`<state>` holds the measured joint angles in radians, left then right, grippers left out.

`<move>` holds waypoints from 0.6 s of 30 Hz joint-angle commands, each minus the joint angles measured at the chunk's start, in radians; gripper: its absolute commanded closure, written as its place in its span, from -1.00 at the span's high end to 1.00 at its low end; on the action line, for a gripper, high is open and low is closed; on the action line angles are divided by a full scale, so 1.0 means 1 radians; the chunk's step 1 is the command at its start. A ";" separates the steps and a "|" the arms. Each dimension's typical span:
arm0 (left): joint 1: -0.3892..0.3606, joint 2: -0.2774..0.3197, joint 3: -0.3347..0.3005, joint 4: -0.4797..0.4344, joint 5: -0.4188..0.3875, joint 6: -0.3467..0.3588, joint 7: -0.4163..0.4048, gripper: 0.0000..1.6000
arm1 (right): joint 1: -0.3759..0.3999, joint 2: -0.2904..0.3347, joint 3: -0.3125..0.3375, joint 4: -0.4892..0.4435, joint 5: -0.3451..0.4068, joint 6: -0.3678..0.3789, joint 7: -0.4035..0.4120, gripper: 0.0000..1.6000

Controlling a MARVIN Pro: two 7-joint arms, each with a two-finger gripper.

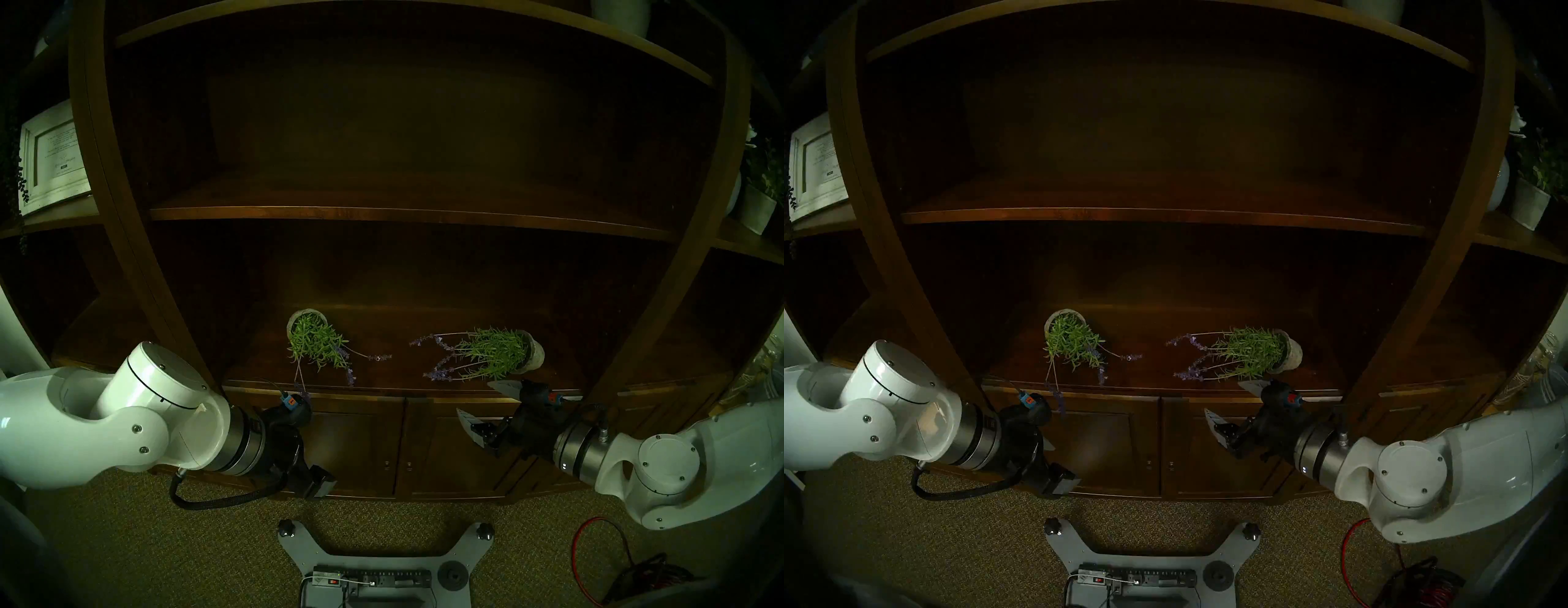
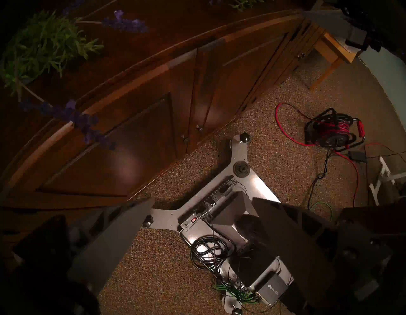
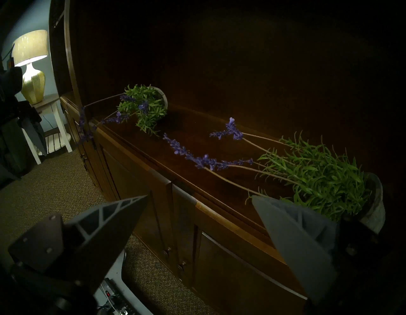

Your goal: Place the fake decorative plant upright

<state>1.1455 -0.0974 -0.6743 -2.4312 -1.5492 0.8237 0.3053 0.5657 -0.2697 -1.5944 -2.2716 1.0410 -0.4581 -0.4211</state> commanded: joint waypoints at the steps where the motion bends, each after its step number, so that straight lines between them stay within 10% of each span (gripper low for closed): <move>1: -0.012 -0.003 -0.013 -0.002 0.000 0.001 0.001 1.00 | 0.115 0.017 -0.060 -0.046 -0.024 -0.012 -0.028 1.00; 18: -0.011 -0.003 -0.011 -0.002 0.002 -0.001 0.001 1.00 | 0.258 -0.080 -0.271 -0.049 -0.051 -0.170 -0.154 1.00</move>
<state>1.1460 -0.0974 -0.6742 -2.4311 -1.5490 0.8235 0.3053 0.7202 -0.2898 -1.8066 -2.3173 1.0037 -0.5412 -0.5280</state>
